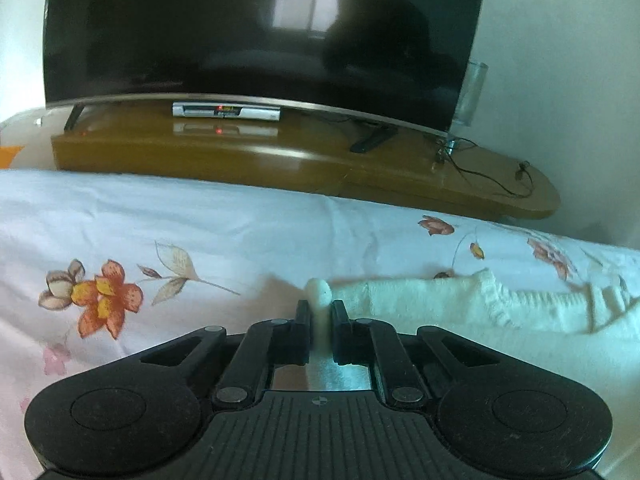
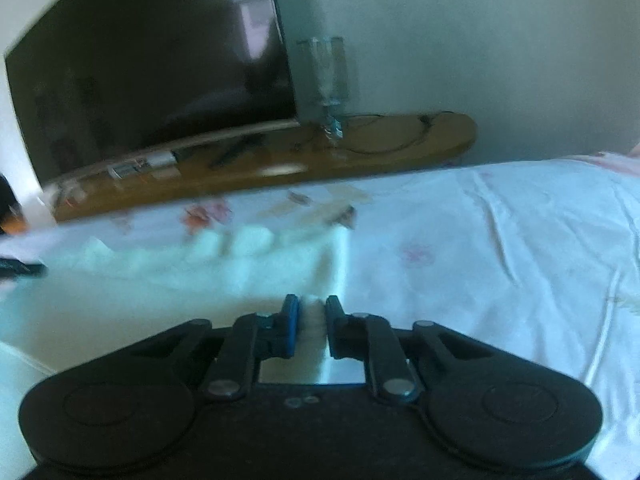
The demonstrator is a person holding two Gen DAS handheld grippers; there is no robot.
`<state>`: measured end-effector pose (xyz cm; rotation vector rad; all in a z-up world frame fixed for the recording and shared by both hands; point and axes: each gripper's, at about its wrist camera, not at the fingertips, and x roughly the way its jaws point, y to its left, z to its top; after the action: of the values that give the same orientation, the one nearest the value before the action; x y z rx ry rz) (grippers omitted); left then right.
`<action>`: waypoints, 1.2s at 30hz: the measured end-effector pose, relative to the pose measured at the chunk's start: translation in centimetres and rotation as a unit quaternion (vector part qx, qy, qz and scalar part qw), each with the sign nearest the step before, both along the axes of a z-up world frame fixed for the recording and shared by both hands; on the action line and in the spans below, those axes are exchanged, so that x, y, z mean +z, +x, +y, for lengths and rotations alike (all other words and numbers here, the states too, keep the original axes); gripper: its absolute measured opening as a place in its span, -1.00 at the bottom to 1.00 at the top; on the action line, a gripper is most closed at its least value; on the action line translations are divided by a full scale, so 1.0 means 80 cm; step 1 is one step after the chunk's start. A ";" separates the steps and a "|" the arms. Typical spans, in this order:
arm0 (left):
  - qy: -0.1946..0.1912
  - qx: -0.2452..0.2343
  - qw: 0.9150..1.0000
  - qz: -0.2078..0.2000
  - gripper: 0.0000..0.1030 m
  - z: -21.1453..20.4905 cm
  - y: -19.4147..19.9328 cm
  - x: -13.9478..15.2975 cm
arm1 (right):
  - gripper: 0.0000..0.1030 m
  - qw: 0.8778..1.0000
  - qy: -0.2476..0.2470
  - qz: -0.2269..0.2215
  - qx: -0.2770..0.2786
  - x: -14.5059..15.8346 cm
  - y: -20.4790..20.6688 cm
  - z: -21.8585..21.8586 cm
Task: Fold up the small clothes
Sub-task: 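Fold the sweater side inward and release both grippers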
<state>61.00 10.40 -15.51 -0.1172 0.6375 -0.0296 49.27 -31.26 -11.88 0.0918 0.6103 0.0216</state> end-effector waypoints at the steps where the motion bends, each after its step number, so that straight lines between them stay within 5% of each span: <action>1: 0.004 0.006 1.000 -0.002 -0.53 0.004 -0.003 0.002 | -0.67 1.000 0.003 0.002 -0.002 -0.002 0.000 -0.003; 4: 0.041 0.023 0.998 -0.029 -0.33 0.014 -0.029 0.021 | -0.48 1.000 0.004 -0.011 -0.018 0.011 -0.009 -0.008; 6: 0.055 -0.018 0.997 -0.046 -0.31 -0.009 -0.038 0.033 | -0.48 0.999 0.020 -0.026 -0.004 0.022 -0.016 -0.009; 9: 0.091 -0.092 0.990 -0.059 0.36 -0.069 -0.040 0.040 | -0.46 0.999 0.017 -0.031 0.032 0.027 -0.009 0.016; 16: 0.093 -0.139 0.985 -0.031 0.38 -0.135 -0.057 0.016 | -0.15 0.994 -0.020 -0.004 0.103 0.009 0.006 0.091; 18: 0.084 -0.129 0.988 -0.028 0.38 -0.127 -0.063 0.012 | 0.41 0.991 -0.049 -0.009 0.126 0.007 -0.003 0.112; 20: 0.076 -0.117 0.990 -0.019 0.38 -0.115 -0.067 0.013 | 0.61 0.987 -0.097 -0.001 0.131 -0.002 -0.006 0.128; 22: 0.086 -0.111 0.990 -0.018 0.38 -0.099 -0.076 0.010 | 0.42 0.987 -0.097 0.003 0.126 -0.001 -0.009 0.121; 24: 0.091 -0.103 0.990 -0.017 0.38 -0.078 -0.089 0.009 | -0.15 0.993 -0.083 0.009 0.089 0.002 -0.012 0.097; 26: 0.094 -0.095 0.991 -0.015 0.38 -0.063 -0.099 0.007 | -0.30 0.996 -0.061 0.010 0.062 0.005 -0.021 0.062; 36: 0.077 -0.054 0.996 0.002 0.57 -0.048 -0.105 0.002 | -0.22 0.994 -0.082 -0.002 0.067 -0.003 -0.030 0.052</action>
<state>52.60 6.56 -15.34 0.0652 0.6477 -0.0840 46.87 -27.08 -12.14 -0.1089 0.6110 0.1009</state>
